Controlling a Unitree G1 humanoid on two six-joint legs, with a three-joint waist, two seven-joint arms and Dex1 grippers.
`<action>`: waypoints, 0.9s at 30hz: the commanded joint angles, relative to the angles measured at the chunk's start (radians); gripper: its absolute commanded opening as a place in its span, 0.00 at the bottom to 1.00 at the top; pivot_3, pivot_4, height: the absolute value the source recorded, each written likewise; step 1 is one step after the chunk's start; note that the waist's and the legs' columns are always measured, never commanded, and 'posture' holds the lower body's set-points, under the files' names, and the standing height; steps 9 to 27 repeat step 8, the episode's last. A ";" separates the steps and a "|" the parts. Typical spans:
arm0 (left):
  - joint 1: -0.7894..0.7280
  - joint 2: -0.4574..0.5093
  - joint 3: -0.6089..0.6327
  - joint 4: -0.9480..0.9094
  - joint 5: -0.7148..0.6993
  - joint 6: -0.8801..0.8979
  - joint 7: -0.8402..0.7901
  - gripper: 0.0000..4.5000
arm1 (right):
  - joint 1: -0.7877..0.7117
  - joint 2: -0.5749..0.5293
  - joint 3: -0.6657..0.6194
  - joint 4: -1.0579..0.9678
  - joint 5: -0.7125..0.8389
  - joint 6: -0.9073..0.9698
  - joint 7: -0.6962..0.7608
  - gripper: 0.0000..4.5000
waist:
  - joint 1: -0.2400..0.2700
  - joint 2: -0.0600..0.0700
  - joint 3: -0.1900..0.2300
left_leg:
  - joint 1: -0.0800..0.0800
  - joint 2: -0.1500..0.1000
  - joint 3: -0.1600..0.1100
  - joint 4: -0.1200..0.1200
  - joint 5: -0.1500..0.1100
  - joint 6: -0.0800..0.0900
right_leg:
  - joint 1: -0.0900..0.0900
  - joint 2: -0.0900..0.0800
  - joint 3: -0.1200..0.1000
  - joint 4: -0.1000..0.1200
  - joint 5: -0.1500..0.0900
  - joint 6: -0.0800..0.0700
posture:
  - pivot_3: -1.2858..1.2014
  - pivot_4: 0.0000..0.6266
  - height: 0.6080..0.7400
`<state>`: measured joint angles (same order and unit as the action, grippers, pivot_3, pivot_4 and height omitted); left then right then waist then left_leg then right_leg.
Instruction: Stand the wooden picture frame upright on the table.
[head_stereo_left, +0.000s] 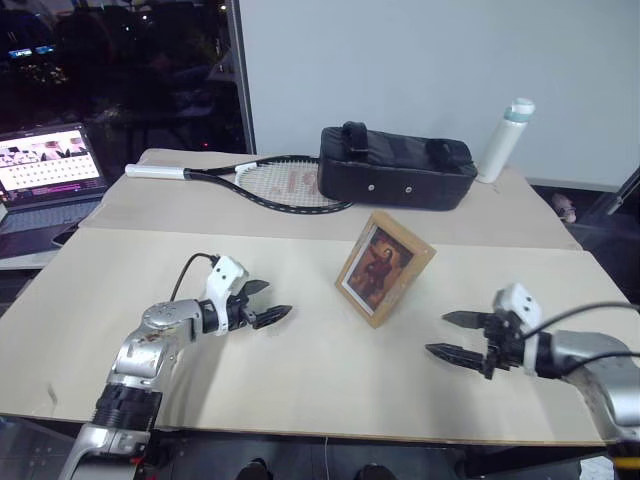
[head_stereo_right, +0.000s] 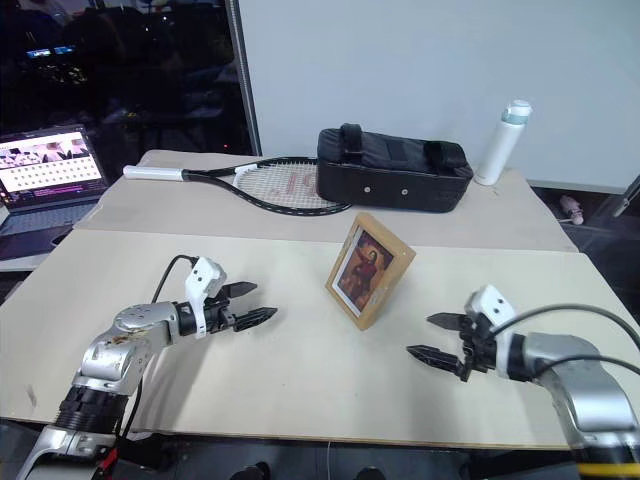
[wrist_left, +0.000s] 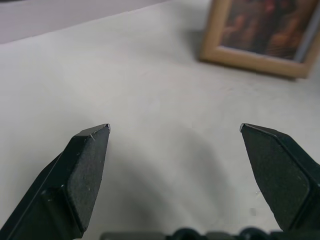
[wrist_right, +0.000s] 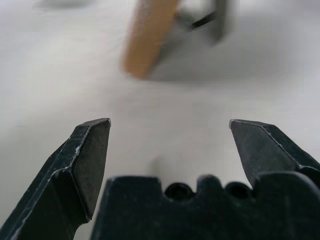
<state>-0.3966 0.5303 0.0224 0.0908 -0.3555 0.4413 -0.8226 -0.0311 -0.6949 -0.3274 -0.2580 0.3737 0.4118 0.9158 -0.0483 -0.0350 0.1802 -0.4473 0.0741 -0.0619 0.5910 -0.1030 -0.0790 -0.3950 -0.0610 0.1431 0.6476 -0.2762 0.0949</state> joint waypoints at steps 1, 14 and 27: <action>-0.025 -0.056 0.042 0.015 -0.011 -0.023 0.068 1.00 | 0.017 0.045 -0.069 -0.091 -0.002 -0.047 -0.121 0.99 | 0.003 0.000 0.000 | 0.000 0.000 0.000 0.000 0.000 0.000 | 0.001 0.000 0.000 0.000 0.000 0.000 | 0.52 0.24 0.85; -0.060 -0.113 0.060 0.075 0.042 -0.090 0.179 1.00 | 0.053 0.114 -0.044 -0.056 -0.012 -0.096 -0.197 0.99 | 0.004 0.000 0.000 | 0.001 0.000 0.000 0.000 0.000 0.000 | 0.002 0.000 0.000 -0.001 0.000 0.000 | 0.52 0.24 0.85; -0.060 -0.113 0.060 0.075 0.042 -0.090 0.179 1.00 | 0.053 0.114 -0.044 -0.056 -0.012 -0.096 -0.197 0.99 | 0.004 0.000 0.000 | 0.001 0.000 0.000 0.000 0.000 0.000 | 0.002 0.000 0.000 -0.001 0.000 0.000 | 0.52 0.24 0.85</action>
